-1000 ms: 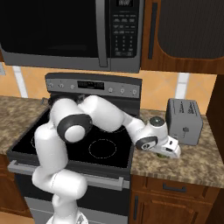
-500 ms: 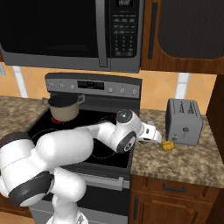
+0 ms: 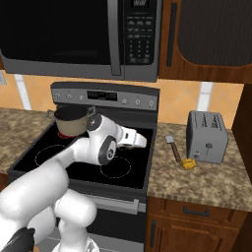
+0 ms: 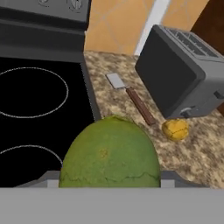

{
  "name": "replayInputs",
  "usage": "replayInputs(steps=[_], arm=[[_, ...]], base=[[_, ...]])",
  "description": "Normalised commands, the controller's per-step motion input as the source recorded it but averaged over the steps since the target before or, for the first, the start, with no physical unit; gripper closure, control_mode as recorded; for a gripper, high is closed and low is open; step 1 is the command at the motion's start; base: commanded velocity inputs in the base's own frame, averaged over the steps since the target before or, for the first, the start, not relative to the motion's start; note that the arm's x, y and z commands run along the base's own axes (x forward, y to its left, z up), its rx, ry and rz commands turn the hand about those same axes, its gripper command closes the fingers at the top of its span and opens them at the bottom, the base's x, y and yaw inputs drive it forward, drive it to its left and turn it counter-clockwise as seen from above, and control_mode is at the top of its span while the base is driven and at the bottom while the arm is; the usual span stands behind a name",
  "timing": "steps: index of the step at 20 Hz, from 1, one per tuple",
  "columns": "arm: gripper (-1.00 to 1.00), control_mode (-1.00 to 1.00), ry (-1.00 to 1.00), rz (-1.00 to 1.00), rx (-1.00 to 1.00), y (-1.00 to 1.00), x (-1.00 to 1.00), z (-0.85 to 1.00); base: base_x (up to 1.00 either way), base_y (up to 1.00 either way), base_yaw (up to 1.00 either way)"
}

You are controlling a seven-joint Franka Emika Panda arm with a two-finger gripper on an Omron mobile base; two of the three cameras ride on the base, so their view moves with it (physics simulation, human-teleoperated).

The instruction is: Put the lime and squash in the pot. Retrieve the spatula and lightly stir the vegetables in the pot.

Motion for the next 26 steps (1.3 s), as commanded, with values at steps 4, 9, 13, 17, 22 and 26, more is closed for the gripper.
replayInputs(steps=[4,9,13,17,22,26], arm=[[1.0,-1.0,0.05,0.11,0.03,1.0,0.08,0.83],[1.0,-1.0,0.06,0.29,0.12,1.0,0.36,0.17],[1.0,-1.0,-0.01,0.25,0.04,1.0,0.53,0.08],[1.0,-1.0,-0.03,0.15,0.0,1.0,0.51,0.14],[1.0,-1.0,-0.07,0.04,0.0,0.98,0.44,0.03],[1.0,-1.0,0.0,0.0,0.0,0.99,0.37,0.09]], base=[[0.0,0.0,0.0],[0.0,0.0,0.0],[0.0,0.0,0.0],[0.0,0.0,0.0],[0.0,0.0,0.0],[0.0,0.0,0.0]])
